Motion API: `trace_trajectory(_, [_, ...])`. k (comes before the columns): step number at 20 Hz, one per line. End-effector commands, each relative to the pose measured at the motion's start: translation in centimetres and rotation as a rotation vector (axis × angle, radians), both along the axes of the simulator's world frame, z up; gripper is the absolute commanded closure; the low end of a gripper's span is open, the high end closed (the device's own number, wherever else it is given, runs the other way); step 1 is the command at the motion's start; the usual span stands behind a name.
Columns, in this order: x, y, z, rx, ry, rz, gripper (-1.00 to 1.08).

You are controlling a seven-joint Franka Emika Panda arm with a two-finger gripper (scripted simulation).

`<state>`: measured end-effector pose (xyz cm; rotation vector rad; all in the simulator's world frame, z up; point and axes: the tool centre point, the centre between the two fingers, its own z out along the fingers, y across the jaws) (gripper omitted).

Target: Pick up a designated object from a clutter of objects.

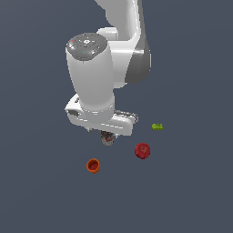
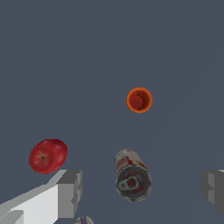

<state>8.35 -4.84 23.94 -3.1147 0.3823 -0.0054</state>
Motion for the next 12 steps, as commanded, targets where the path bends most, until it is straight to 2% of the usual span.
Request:
trace_trajectory(1, [1.3, -0.8, -2.0, 0.002, 0.0, -0.05, -0.92])
trace_trajectory(12, [5.1, -4.1, -10.9, 0.002, 0.003, -0.241, -0.92])
